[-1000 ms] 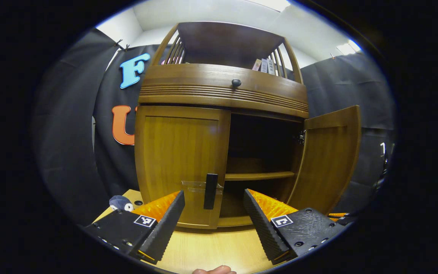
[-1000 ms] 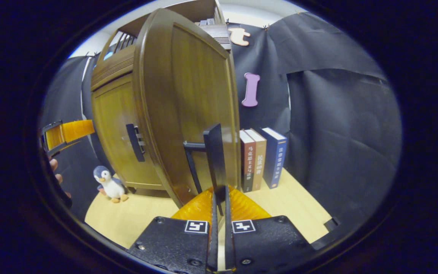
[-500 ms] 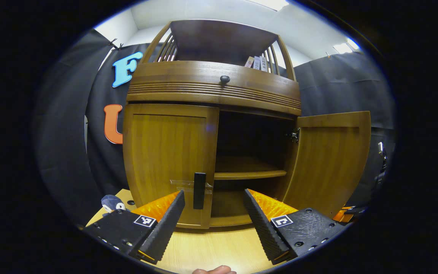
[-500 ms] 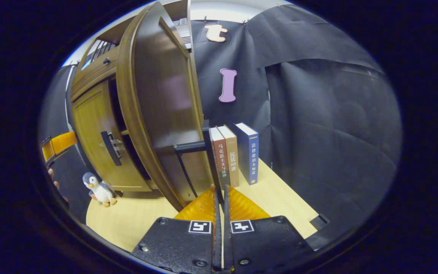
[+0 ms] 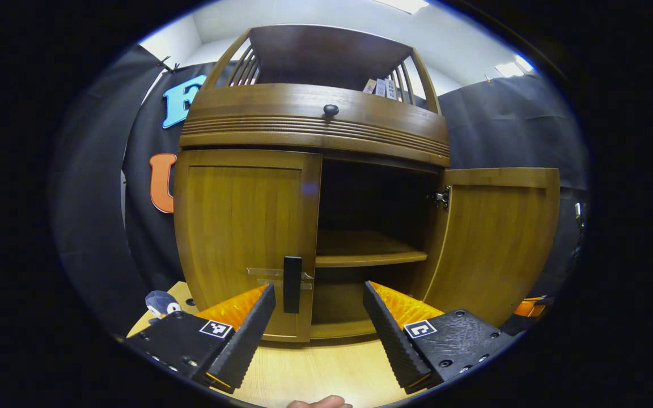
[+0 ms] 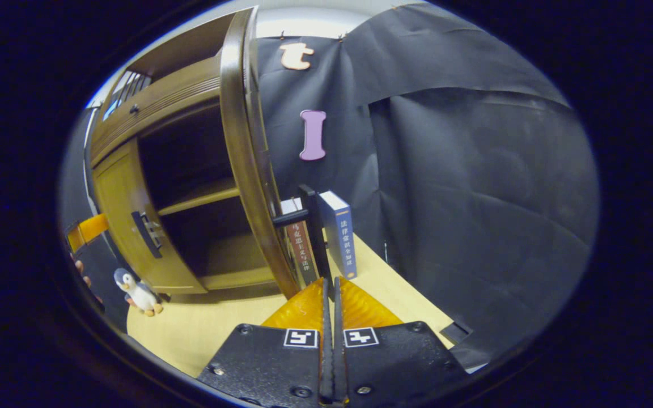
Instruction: Open the right door of the double-door shoe cabinet with the right hand, and open the left door with the left hand.
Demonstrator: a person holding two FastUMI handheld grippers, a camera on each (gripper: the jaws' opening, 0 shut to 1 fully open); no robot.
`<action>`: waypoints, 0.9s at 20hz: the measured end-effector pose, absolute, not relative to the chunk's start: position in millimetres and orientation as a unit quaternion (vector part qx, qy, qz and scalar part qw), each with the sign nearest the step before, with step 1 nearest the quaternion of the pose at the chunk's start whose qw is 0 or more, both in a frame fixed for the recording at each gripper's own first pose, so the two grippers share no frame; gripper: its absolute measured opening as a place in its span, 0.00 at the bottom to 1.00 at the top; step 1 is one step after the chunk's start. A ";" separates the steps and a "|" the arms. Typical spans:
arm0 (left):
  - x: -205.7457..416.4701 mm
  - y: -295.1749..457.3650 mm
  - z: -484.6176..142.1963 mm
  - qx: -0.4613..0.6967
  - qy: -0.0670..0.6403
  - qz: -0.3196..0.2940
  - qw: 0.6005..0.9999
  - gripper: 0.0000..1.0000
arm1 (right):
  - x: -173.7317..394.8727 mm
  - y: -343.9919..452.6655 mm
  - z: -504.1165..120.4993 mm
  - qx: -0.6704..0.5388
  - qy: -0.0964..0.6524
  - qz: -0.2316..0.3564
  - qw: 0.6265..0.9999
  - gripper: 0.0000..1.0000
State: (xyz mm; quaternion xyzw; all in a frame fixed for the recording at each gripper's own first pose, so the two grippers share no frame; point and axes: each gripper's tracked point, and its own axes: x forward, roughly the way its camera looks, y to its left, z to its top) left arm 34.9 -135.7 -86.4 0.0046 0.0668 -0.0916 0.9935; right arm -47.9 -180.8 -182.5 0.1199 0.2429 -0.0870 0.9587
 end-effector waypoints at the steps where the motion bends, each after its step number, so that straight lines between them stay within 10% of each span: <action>1: 37.5 -135.1 -89.7 0.005 0.072 -0.090 0.993 0.94 | -46.6 -180.3 -179.0 0.127 0.238 -0.088 0.959 0.04; 18: 141.2 -107.5 -149.4 0.018 0.115 -0.051 0.992 0.90 | -63.2 -186.0 -135.9 0.108 0.170 -0.129 0.971 0.06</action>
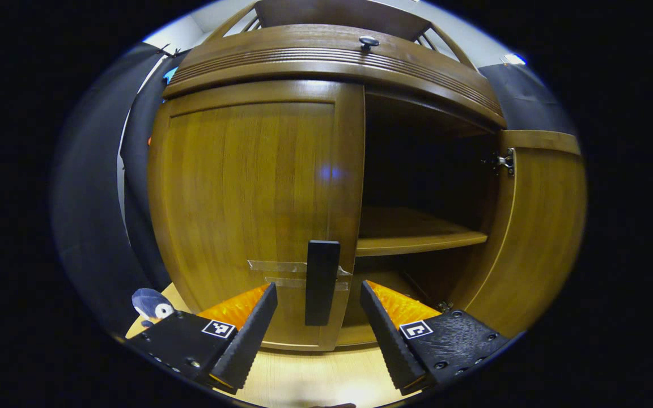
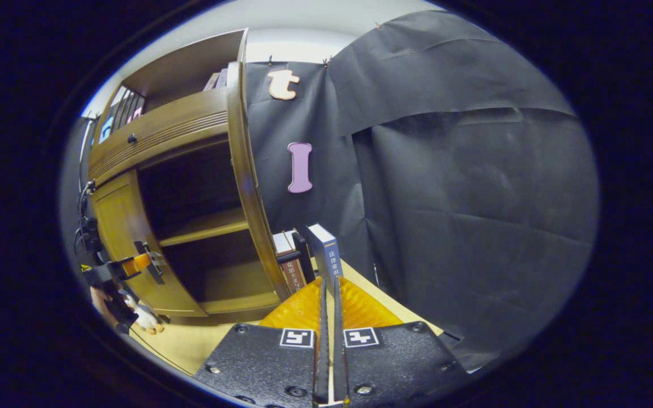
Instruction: Open the right door of the double-door shoe cabinet with the right hand, and open the left door with the left hand.
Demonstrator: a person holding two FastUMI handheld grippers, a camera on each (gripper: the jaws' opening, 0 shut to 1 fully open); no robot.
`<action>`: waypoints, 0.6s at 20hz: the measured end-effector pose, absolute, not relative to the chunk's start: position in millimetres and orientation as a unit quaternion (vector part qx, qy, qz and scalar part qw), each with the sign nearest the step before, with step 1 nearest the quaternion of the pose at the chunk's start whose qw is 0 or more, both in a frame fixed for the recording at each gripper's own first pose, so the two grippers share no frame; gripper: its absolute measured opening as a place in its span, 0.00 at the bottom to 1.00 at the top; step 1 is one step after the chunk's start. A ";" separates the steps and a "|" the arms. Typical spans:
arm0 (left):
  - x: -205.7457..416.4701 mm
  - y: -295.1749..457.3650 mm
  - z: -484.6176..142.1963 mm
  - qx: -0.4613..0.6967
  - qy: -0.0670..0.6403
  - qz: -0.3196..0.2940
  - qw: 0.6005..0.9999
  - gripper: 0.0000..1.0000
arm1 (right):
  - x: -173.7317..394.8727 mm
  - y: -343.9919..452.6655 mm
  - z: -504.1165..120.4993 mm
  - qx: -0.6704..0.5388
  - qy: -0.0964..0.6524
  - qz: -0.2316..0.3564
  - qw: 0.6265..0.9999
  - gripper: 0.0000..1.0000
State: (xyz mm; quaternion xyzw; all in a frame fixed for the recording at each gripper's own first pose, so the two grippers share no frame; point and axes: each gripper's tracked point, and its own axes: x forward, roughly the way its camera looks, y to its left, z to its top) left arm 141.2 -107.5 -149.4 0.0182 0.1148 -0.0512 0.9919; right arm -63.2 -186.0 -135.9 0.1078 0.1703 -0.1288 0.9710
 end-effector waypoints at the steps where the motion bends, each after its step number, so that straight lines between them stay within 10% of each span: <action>1: 147.6 -106.5 -153.0 0.018 0.118 -0.049 0.992 0.90 | -63.1 -183.7 -134.7 0.108 0.169 -0.127 0.971 0.07; 12: 184.3 -108.5 -174.7 0.019 0.127 -0.062 0.990 0.75 | -69.3 -140.6 -126.4 0.128 0.169 -0.097 0.973 0.23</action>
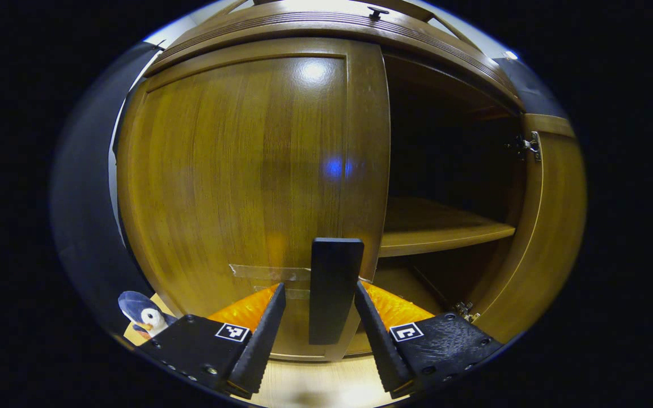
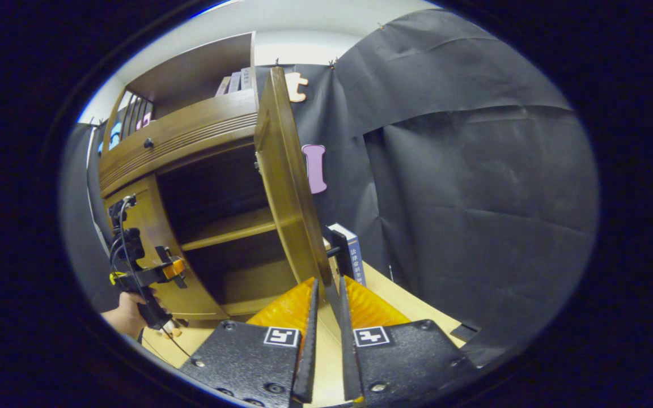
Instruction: Open the right door of the double-door shoe cabinet with the right hand, and open the left door with the left hand.
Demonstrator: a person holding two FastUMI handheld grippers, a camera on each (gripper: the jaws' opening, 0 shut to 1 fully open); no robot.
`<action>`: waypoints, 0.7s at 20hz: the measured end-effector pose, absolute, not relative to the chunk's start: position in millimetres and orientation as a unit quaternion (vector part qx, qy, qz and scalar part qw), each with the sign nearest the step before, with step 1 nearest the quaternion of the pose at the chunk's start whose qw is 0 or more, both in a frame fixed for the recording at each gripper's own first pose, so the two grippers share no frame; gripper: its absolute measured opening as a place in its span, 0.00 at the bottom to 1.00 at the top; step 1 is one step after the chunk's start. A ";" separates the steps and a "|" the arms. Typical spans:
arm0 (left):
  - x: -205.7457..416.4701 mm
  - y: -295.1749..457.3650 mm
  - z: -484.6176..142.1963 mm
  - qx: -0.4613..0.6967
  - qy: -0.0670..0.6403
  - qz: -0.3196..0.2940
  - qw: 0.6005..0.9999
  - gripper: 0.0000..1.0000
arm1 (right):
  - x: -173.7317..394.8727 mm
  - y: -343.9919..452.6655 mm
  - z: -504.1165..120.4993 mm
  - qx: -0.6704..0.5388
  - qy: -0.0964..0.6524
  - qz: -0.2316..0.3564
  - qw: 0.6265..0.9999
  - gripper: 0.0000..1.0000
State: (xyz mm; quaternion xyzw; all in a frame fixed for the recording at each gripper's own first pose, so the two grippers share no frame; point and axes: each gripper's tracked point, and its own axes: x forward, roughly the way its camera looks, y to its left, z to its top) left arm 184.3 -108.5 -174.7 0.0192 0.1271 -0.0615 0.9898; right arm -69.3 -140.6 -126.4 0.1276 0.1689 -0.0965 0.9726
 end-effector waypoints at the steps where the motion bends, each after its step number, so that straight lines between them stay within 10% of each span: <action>1: 184.6 -108.2 -175.5 0.024 0.127 -0.065 0.989 0.59 | -71.1 -136.0 -127.3 0.127 0.170 -0.092 0.973 0.28; 2: 184.4 -108.2 -175.6 0.032 0.123 -0.071 0.989 0.70 | -72.4 -130.3 -127.7 0.127 0.172 -0.087 0.973 0.35; 4: 186.7 -107.6 -176.3 0.053 0.116 -0.081 0.989 0.55 | -74.8 -113.7 -131.5 0.131 0.178 -0.072 0.973 0.45; 5: 188.2 -107.9 -178.0 0.056 0.117 -0.089 0.988 0.71 | -76.8 -106.5 -135.2 0.131 0.183 -0.063 0.972 0.47; 8: 186.1 -113.2 -179.6 0.043 0.120 -0.101 0.987 0.27 | -79.0 -95.5 -141.0 0.120 0.193 -0.051 0.972 0.51; 14: 185.1 -111.3 -181.2 0.032 0.123 -0.097 0.987 0.25 | -80.1 -89.7 -138.3 0.110 0.190 -0.042 0.975 0.55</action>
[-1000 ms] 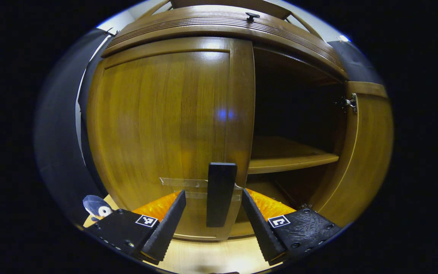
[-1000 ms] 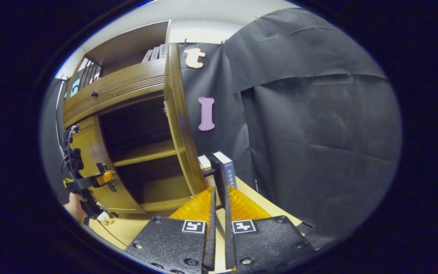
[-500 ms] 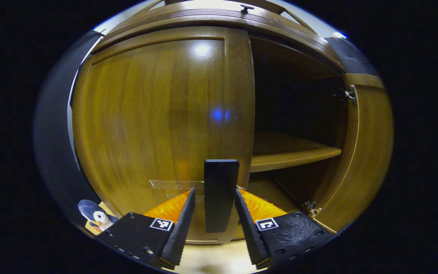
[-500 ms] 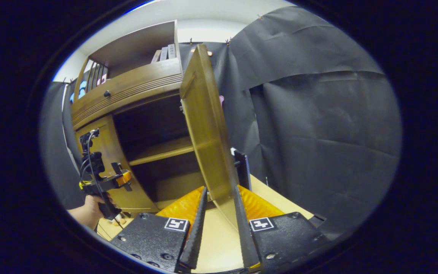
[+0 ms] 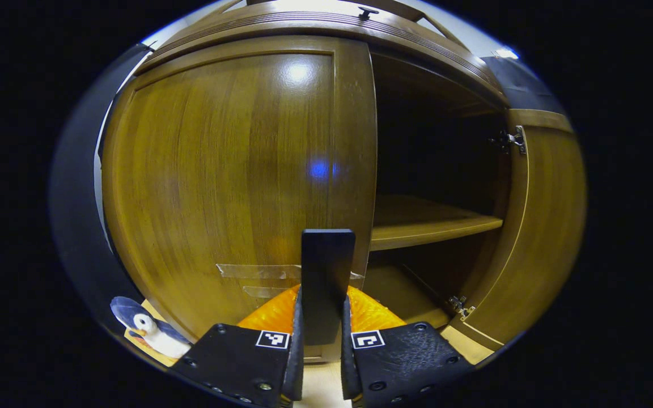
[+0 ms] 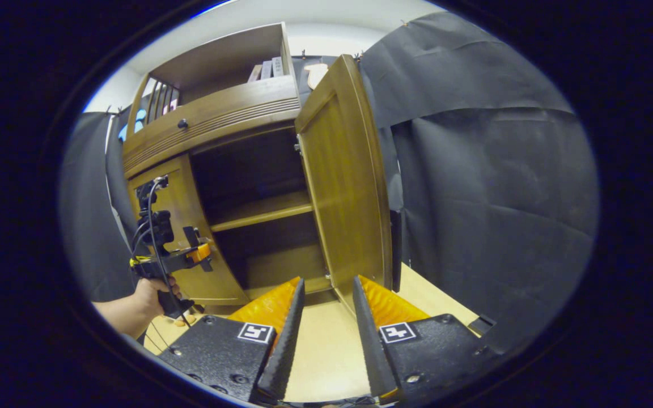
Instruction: Open the right door of the double-door shoe cabinet with the right hand, and open the left door with the left hand.
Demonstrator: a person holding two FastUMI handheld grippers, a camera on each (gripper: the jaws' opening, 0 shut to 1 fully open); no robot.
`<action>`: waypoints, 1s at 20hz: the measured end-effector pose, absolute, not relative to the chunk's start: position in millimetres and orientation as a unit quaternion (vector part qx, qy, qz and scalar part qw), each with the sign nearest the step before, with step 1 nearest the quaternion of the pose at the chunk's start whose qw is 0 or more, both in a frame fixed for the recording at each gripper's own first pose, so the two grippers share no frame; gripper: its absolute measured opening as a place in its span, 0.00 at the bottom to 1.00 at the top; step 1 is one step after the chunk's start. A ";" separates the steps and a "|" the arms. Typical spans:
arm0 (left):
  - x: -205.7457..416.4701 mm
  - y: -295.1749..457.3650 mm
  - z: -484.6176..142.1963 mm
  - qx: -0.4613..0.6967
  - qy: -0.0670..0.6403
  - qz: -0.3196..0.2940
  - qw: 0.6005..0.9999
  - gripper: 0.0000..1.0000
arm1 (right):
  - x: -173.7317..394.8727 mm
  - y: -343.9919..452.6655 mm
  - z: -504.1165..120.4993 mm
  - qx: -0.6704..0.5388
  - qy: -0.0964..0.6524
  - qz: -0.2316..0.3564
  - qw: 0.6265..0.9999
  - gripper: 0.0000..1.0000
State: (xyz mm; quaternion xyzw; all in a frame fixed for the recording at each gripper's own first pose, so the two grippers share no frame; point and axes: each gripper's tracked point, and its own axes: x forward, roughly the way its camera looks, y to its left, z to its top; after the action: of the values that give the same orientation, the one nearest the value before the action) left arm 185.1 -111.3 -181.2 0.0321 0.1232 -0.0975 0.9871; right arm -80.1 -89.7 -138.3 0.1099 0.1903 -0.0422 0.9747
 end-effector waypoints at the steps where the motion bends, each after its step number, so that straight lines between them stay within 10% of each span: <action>1: 183.4 -111.7 -181.2 0.030 0.124 -0.098 0.987 0.34 | -80.5 -88.0 -139.7 0.107 0.191 -0.039 0.975 0.56; 20: 109.5 -85.7 -176.1 0.042 0.114 -0.089 0.989 0.25 | -60.2 -24.1 -151.2 0.054 0.199 0.062 0.977 0.60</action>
State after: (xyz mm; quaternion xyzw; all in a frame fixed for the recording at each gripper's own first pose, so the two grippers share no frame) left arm 109.5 -85.7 -176.1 0.0422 0.1144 -0.0887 0.9886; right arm -60.2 -24.1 -151.2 0.0536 0.1992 0.0616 0.9766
